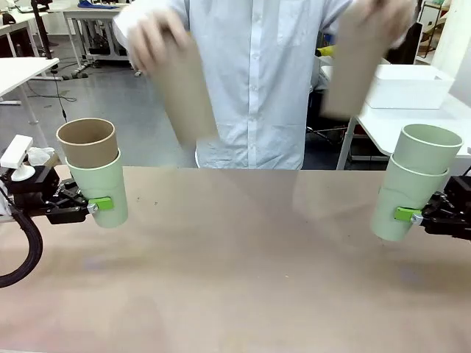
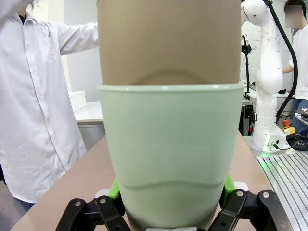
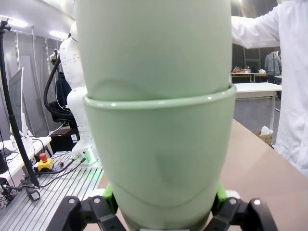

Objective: Stack the cups and store them in the basket.
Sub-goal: Place the stack of Reusable plastic cups into the Pantry Basket.

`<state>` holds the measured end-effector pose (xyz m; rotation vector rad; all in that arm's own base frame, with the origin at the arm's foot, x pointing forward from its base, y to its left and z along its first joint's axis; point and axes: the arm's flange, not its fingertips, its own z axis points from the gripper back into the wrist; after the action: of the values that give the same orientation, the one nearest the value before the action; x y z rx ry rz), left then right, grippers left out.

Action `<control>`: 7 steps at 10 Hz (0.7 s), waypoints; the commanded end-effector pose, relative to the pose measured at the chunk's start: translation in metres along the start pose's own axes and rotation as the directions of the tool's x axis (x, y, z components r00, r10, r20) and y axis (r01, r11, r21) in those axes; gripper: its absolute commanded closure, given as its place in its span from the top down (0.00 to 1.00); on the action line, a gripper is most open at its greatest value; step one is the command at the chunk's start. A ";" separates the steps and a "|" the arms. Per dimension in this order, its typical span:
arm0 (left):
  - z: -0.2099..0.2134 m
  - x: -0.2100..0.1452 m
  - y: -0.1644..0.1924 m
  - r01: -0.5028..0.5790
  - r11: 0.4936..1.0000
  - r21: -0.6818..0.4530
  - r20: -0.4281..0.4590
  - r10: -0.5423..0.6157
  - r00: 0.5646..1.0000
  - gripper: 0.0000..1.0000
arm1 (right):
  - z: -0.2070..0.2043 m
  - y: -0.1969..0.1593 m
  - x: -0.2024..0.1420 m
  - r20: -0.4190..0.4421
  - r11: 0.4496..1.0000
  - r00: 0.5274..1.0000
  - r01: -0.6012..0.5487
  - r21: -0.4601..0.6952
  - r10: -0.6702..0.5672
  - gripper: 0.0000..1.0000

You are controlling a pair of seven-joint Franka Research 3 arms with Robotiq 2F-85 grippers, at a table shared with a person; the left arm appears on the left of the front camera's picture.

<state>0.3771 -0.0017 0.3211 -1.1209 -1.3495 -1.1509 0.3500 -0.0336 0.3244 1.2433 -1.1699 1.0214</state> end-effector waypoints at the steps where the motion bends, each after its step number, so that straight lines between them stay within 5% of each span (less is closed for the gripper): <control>1: -0.002 0.002 -0.002 0.016 1.000 -0.004 0.004 -0.016 1.000 0.85 | -0.002 -0.001 0.003 0.008 1.000 1.000 -0.007 -0.007 0.008 0.85; 7: -0.002 0.002 -0.002 0.016 1.000 -0.004 0.004 -0.016 1.000 0.85 | -0.002 -0.001 0.003 0.008 1.000 1.000 -0.007 -0.007 0.008 0.85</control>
<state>0.3771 -0.0017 0.3211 -1.1209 -1.3495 -1.1509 0.3500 -0.0336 0.3242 1.2434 -1.1696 1.0211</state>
